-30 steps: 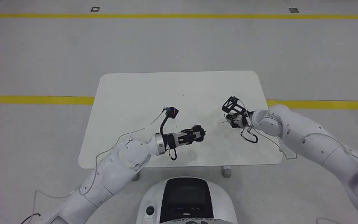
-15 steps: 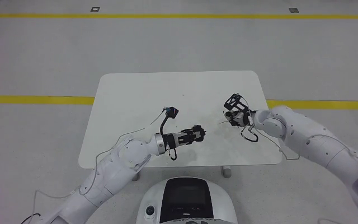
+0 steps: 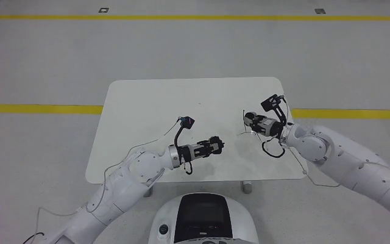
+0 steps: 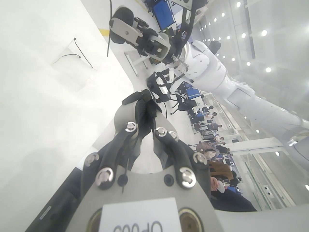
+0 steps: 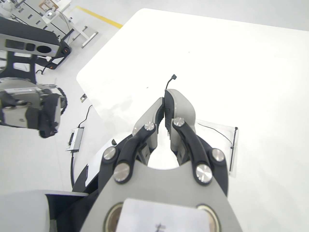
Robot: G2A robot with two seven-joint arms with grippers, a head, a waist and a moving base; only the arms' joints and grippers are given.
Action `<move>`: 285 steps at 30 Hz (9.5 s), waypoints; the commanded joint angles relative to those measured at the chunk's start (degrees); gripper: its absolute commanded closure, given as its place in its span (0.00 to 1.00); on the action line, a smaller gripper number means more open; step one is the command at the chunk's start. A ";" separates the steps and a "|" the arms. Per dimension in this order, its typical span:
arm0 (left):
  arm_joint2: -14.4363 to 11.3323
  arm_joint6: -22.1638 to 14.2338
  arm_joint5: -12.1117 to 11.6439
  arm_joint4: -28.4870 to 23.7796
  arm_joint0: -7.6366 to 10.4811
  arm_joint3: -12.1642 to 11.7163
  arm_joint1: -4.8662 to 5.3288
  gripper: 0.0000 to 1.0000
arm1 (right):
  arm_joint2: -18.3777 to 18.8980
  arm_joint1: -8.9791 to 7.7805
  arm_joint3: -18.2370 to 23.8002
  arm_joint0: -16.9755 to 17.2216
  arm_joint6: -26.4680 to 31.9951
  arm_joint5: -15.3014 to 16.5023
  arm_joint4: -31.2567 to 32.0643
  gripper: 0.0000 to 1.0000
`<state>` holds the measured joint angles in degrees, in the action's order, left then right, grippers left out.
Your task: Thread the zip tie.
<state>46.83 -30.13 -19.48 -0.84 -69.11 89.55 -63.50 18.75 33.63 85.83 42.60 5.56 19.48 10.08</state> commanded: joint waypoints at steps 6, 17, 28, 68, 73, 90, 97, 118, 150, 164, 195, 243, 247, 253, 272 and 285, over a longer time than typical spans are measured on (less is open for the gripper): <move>0.00 0.00 0.00 0.00 0.00 0.00 0.00 1.00 | 0.06 -0.18 0.15 0.01 0.11 0.00 0.09 1.00; 0.00 0.00 0.00 0.00 0.00 0.00 0.00 1.00 | 0.06 -0.18 0.15 0.01 0.11 0.00 0.09 1.00; 0.00 0.00 0.00 0.00 0.00 0.00 0.00 1.00 | 0.06 -0.18 0.15 0.01 0.11 0.00 0.09 1.00; 0.00 0.00 0.00 0.00 0.00 0.00 0.00 1.00 | -0.87 3.54 -0.77 10.04 -28.18 0.00 4.29 1.00; 0.00 0.00 0.00 0.00 0.00 0.00 0.00 1.00 | -3.02 4.18 -0.32 10.42 -34.84 0.00 7.83 1.00; 0.00 0.00 0.00 0.00 0.00 0.00 0.00 1.00 | -3.54 4.40 0.02 10.54 -35.74 -0.41 8.99 1.00; 0.00 0.00 0.00 0.00 0.00 0.00 0.00 1.00 | -0.73 3.42 0.05 17.06 -49.85 0.00 15.11 1.00; 0.00 0.00 0.00 0.00 0.00 0.00 0.00 1.00 | -4.94 4.95 -2.90 20.10 -68.00 0.00 23.05 1.00; 0.00 0.00 0.00 0.00 0.00 0.00 0.00 1.00 | 1.91 16.56 -11.32 24.40 -82.65 0.00 35.78 1.00; 0.00 0.00 0.00 0.00 0.00 0.00 0.00 1.00 | 2.83 18.58 -11.83 24.99 -82.07 0.00 36.09 1.00; 0.00 0.00 0.00 0.00 0.00 0.00 0.00 1.00 | 13.79 22.38 -9.17 33.27 -77.19 0.00 40.12 1.00; 0.00 0.00 0.00 0.00 0.00 0.00 0.00 1.00 | 16.56 24.13 -8.55 35.18 -75.88 0.00 41.92 1.00; 0.00 0.00 0.00 0.00 0.00 0.00 0.00 1.00 | 16.54 24.05 -8.62 35.14 -75.97 0.00 41.70 1.00; 0.00 0.00 0.00 0.00 0.00 0.00 0.00 1.00 | 16.38 23.98 -8.52 35.16 -76.51 0.00 41.70 1.00; 0.00 0.00 0.00 0.00 0.00 0.00 0.00 1.00 | 15.83 24.08 -9.24 34.51 -75.64 0.00 40.58 1.00; 0.00 0.00 0.00 0.00 0.00 0.00 0.00 1.00 | 15.55 24.01 -9.25 34.53 -76.29 0.00 41.02 1.00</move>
<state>46.83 -30.13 -19.48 -0.84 -69.11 89.55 -63.50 34.30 57.64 76.60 77.14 -70.83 19.48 51.14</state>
